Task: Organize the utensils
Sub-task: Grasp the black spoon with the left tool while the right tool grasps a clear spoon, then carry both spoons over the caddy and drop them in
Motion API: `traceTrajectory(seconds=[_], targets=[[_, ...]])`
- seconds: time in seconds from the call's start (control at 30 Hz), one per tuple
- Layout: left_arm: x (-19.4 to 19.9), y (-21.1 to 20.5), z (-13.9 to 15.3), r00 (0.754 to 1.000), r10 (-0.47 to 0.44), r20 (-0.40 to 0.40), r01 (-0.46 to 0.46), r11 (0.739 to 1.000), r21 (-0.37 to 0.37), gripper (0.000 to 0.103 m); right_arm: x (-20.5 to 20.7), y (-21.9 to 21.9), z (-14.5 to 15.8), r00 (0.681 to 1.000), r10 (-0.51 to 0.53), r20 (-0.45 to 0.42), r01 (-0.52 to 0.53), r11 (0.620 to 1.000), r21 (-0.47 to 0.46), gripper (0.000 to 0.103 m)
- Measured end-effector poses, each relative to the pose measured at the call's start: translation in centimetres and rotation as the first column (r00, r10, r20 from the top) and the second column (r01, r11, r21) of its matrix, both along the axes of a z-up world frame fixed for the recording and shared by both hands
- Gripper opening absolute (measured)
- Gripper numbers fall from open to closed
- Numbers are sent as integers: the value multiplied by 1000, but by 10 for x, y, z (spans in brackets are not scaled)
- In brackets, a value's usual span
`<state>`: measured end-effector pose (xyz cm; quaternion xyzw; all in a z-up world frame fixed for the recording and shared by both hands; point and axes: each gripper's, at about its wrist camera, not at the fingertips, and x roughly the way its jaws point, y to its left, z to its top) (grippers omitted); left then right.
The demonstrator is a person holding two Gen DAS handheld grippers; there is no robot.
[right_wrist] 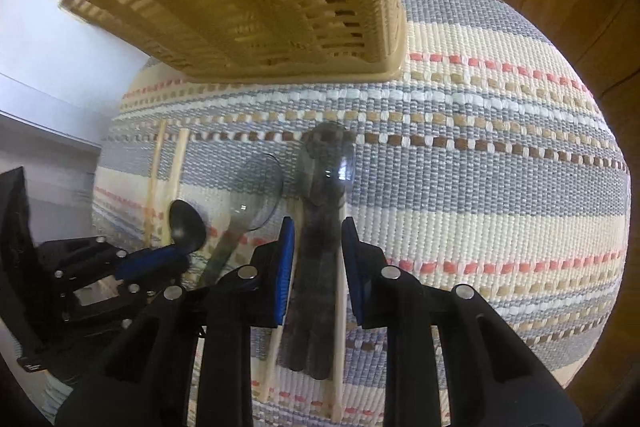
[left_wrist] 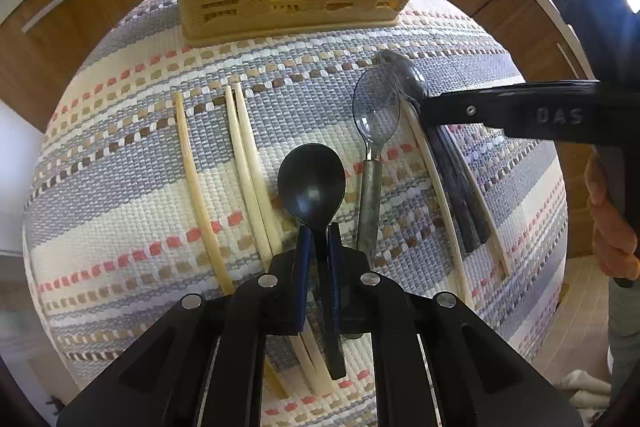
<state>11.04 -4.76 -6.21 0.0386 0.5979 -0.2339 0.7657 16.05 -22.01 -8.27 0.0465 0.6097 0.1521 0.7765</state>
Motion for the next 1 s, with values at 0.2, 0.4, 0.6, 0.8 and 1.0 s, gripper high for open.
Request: traceTrajectory(seconds=[0.2, 0.4, 0.6, 0.8, 1.0], targets=[[3, 4, 0, 999, 12, 36, -13, 1000, 24, 7, -5, 25, -5, 998, 46, 33, -44, 996, -76, 10], [5, 18, -1, 999, 18, 34, -18, 1000, 16, 9, -19, 18, 5, 998, 39, 56, -37, 998, -46, 10], [-1, 19, 0, 998, 6, 64, -10, 998, 57, 5, -30, 5, 17, 996, 33, 79, -32, 999, -4, 10], [-11, 28, 15, 992, 53, 117, -44, 996, -72, 4, -46, -7, 30, 987, 53, 155, -63, 996, 59, 10], [-28, 46, 71, 956, 96, 279, -35, 976, -215, 4, -70, -20, 64, 956, 84, 283, -125, 984, 129, 9]])
